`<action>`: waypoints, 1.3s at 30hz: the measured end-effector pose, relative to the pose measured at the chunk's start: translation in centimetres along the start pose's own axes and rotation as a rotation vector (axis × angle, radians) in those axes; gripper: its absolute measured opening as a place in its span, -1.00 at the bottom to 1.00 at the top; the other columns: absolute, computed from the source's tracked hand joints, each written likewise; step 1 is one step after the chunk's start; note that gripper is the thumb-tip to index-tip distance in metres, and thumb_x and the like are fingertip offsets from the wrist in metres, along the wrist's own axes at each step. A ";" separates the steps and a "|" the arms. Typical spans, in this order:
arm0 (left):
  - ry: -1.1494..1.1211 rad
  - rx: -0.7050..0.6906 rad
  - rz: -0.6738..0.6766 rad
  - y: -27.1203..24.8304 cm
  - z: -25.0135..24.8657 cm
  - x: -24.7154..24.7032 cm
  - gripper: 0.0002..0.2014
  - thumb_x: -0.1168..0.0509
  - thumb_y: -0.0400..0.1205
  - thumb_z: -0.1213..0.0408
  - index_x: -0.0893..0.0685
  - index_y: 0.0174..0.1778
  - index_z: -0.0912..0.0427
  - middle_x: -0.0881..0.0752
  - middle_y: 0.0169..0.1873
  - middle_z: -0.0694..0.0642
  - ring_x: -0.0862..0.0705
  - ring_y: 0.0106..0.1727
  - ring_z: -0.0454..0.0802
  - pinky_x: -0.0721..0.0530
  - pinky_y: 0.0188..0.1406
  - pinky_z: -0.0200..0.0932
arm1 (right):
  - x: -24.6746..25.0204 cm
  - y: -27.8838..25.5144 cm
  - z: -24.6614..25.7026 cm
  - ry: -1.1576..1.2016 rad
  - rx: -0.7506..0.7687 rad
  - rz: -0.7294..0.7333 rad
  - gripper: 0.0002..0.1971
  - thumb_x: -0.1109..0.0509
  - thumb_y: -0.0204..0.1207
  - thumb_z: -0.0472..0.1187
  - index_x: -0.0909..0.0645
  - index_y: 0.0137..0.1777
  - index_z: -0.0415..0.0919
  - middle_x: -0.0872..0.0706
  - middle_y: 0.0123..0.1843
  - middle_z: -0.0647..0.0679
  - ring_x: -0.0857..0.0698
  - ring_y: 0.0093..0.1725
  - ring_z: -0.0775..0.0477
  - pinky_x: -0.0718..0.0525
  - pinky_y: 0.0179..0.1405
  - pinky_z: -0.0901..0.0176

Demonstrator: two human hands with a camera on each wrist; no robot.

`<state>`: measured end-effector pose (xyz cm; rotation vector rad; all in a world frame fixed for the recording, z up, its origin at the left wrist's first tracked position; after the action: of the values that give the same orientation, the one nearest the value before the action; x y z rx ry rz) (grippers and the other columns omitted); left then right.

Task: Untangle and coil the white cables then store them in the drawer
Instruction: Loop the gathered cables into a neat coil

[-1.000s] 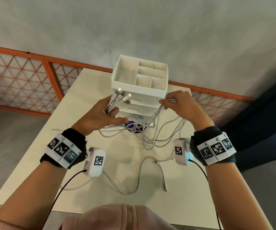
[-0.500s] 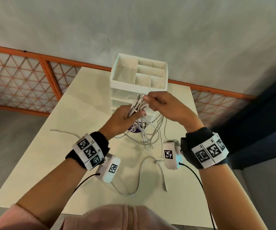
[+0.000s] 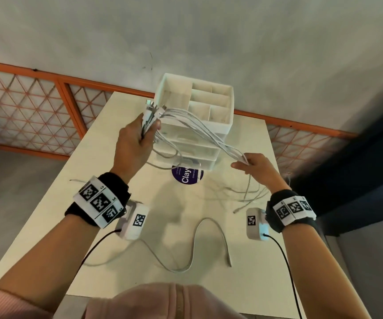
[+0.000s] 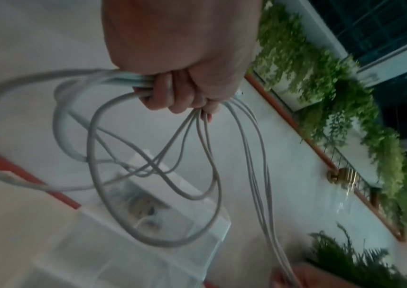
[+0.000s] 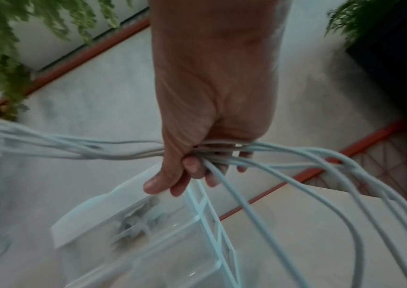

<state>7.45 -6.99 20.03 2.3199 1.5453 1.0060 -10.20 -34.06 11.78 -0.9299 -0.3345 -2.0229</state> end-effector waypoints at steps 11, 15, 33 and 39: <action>0.487 0.181 0.287 -4.9 6.8 -5.7 -0.69 -0.12 0.71 0.12 -0.53 0.08 0.34 -0.71 -0.11 0.44 -0.65 -0.07 0.49 -0.44 -0.31 0.10 | -3.6 -2.2 -6.1 -0.280 -0.167 0.008 -0.35 -0.66 0.20 -0.29 -0.51 0.31 -0.19 -0.43 0.35 -0.25 -0.42 0.37 -0.27 -0.35 0.41 -0.13; 0.547 0.247 0.407 -6.3 8.1 -7.5 -0.71 -0.16 0.68 0.11 -0.57 0.05 0.30 -0.70 -0.03 0.42 -0.64 -0.01 0.46 -0.45 -0.23 0.06 | -7.9 -5.4 -8.0 -0.236 -0.284 0.221 -0.68 -0.61 0.31 -0.24 -0.54 -0.08 -0.27 -0.61 -0.16 -0.14 -0.67 -0.08 -0.21 -0.59 -0.14 0.10; -0.203 0.364 0.524 -7.9 5.0 -8.2 -0.69 -0.50 0.45 0.05 -0.56 -0.10 0.10 -0.40 -0.55 -0.07 -0.33 -0.54 -0.18 -0.34 -0.46 -0.26 | -5.6 -4.6 4.6 -0.246 0.027 0.390 -0.86 -0.42 0.53 -0.23 -0.78 -0.03 -0.26 -0.79 -0.18 -0.12 -0.60 -0.40 0.07 -0.53 -0.47 0.50; -0.500 0.326 0.589 -8.3 0.9 -8.0 -0.76 -0.37 0.59 0.34 -0.50 0.09 0.03 -0.59 -0.35 -0.18 -0.55 -0.40 -0.38 -0.49 -0.32 -0.47 | -5.4 -5.1 13.9 0.266 0.217 0.349 -0.78 -0.46 0.46 -0.43 -0.59 0.08 -0.40 -0.71 -0.21 -0.15 -0.76 -0.32 0.06 -0.76 -0.22 0.29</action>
<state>-0.05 -10.13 11.81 3.0305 0.8974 0.1995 -5.57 -20.28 17.96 -0.5335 -0.2219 -1.7210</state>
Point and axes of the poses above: each hand's wrist, its own y-axis towards the middle knuckle, its own x-axis out of the back of the hand, z = x × y, the point moved 8 cm from there along y, towards the middle knuckle
